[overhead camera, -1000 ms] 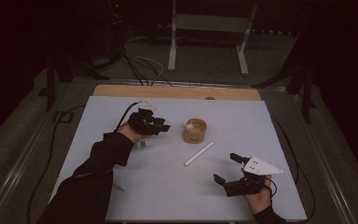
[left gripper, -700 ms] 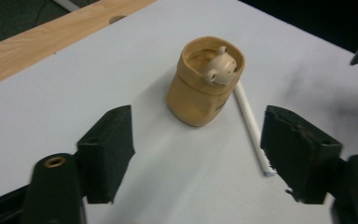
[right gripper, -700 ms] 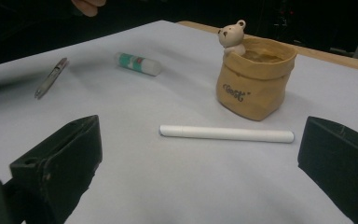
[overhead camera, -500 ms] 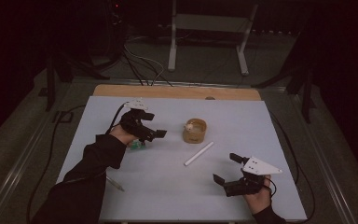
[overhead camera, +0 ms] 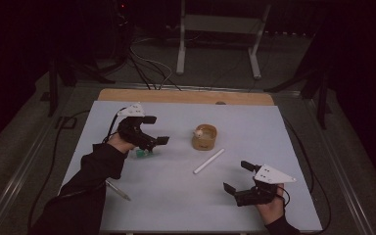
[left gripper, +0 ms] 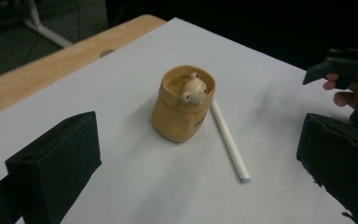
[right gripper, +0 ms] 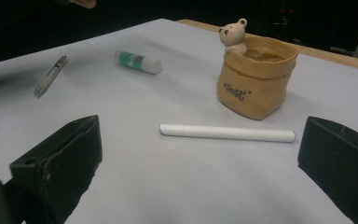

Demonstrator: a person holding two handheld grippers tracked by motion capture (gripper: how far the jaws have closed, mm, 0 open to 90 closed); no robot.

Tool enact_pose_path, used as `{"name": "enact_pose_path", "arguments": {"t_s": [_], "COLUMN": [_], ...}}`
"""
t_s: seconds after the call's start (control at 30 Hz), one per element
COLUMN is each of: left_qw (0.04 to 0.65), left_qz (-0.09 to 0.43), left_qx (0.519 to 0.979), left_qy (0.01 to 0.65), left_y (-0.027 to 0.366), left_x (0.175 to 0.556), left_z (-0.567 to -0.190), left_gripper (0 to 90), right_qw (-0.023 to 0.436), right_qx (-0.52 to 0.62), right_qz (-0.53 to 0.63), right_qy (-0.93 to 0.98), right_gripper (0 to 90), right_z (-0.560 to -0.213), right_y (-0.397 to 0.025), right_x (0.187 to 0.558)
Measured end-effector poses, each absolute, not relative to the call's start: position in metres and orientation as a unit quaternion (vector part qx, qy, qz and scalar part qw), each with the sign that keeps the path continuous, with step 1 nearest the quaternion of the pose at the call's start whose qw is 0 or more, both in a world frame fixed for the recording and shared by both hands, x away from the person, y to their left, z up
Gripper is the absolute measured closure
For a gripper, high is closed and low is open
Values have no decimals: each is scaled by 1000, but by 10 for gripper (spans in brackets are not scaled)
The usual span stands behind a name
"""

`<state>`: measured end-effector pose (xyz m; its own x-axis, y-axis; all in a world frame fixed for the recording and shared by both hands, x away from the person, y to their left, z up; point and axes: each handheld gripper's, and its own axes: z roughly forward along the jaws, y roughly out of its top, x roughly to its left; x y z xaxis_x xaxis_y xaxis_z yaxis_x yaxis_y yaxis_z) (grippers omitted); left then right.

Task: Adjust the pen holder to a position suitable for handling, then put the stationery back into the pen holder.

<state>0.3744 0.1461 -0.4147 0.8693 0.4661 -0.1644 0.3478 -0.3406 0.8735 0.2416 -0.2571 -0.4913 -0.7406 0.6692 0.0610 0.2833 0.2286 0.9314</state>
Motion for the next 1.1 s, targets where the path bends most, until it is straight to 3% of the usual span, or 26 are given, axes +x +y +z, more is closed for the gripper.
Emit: {"name": "enact_pose_path", "arguments": {"t_s": [0.63,1.1], "left_qw": [533,554], "left_qz": [73,109], "left_qx": [809,788], "left_qy": [238,245], "left_y": [178,194], "left_x": [347,327], "left_z": [-406,-399], "left_gripper": [1,1], "right_qw": [176,162], "right_qx": [324,266], "right_qz": [533,556], "right_qy": [762,771], "right_gripper": [0,0], "right_z": [-471,-432], "right_y": [-234,-163], "right_x": [242,255]}}
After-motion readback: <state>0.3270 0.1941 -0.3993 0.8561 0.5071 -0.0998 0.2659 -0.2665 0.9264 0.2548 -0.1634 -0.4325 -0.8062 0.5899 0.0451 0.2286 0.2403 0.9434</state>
